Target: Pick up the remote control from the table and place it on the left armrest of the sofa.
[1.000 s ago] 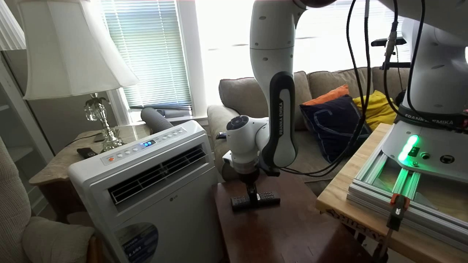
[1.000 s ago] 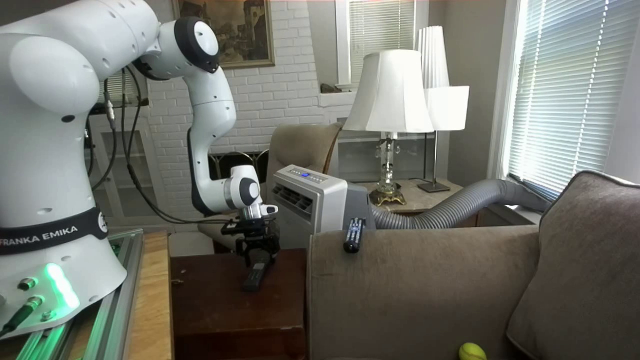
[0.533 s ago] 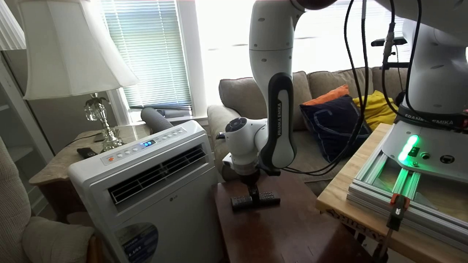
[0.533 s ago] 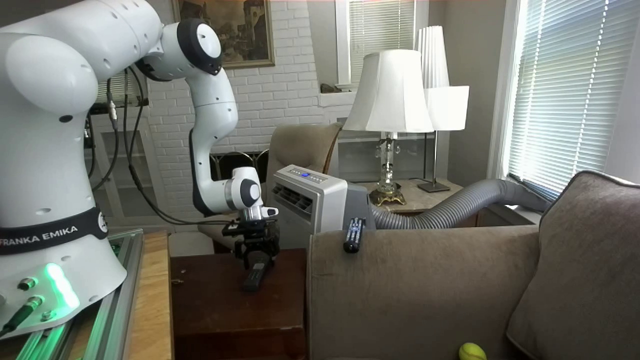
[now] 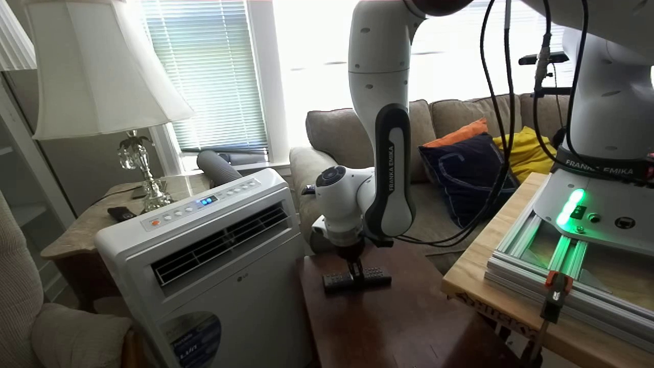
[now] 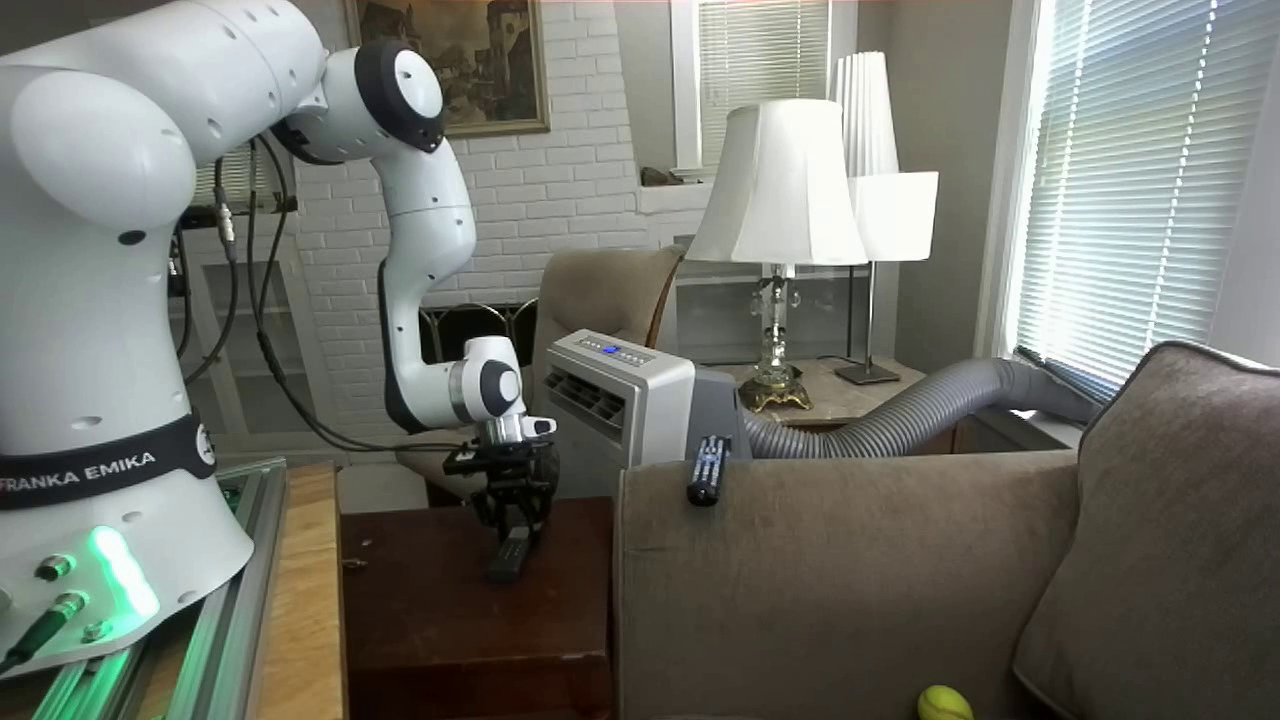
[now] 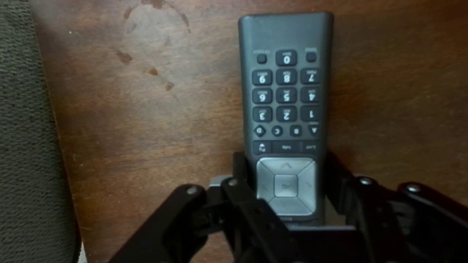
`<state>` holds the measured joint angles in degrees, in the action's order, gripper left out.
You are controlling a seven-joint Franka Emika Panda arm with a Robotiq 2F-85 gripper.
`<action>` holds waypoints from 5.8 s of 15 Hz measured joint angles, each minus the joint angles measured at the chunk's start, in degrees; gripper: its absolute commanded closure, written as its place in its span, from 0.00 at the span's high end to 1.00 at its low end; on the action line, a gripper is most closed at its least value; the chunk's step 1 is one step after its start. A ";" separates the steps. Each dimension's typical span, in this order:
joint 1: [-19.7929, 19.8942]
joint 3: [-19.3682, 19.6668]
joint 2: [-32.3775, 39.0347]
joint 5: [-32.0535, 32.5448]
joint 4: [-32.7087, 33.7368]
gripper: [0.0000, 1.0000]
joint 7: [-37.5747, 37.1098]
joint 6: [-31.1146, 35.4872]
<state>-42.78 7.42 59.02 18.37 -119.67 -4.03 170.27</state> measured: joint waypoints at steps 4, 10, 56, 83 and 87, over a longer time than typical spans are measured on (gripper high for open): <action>-0.02 0.01 -0.07 0.00 0.00 0.28 0.00 -0.25; 0.17 0.86 -6.58 0.08 -1.94 0.28 0.24 -5.49; 41.19 -8.96 -7.46 0.47 42.40 0.28 27.38 -43.13; 46.46 -11.33 12.42 -1.57 66.29 0.28 49.98 -48.26; 46.27 -11.26 13.90 -1.57 67.64 0.28 49.97 -48.26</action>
<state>3.49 -3.84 72.92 16.80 -52.03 45.94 122.00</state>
